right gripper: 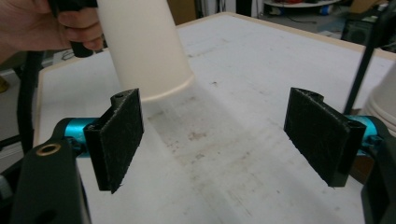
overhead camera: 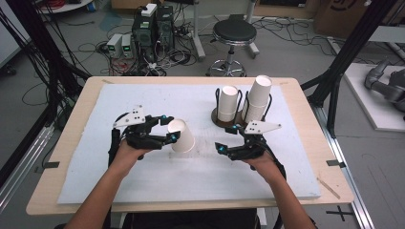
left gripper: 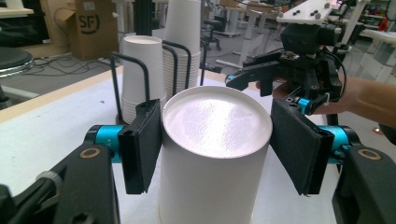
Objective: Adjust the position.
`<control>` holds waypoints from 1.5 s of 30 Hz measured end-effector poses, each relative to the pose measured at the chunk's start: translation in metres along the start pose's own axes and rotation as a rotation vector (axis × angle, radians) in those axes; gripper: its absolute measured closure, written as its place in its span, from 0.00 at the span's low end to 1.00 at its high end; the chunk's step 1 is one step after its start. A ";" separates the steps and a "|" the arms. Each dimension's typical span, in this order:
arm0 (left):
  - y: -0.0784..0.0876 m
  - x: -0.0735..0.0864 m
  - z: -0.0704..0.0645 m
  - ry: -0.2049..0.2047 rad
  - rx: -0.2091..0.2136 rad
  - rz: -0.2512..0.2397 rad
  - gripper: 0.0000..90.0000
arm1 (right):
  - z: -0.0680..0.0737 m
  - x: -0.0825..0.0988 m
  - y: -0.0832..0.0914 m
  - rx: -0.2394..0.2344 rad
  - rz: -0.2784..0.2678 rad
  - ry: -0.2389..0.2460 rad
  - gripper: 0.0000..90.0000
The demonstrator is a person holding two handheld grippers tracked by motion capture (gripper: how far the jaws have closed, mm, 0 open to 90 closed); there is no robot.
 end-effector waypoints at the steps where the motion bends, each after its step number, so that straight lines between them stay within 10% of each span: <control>1: -0.001 0.000 -0.001 -0.001 0.007 0.002 0.40 | 0.001 0.000 -0.002 -0.010 -0.001 0.001 0.23; 45: -0.028 0.001 -0.032 -0.019 0.157 0.024 0.40 | 0.037 -0.004 -0.043 -0.233 0.031 0.100 0.23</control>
Point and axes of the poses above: each handheld gripper's, and its own axes: y roughly backward along the jaws, x roughly out of its underside, z roughly to its left, the point moved 3 cm from there along -y, roughly forward along the jaws, and after that the axes turned 1 degree about -x, right-handed, at the moved point
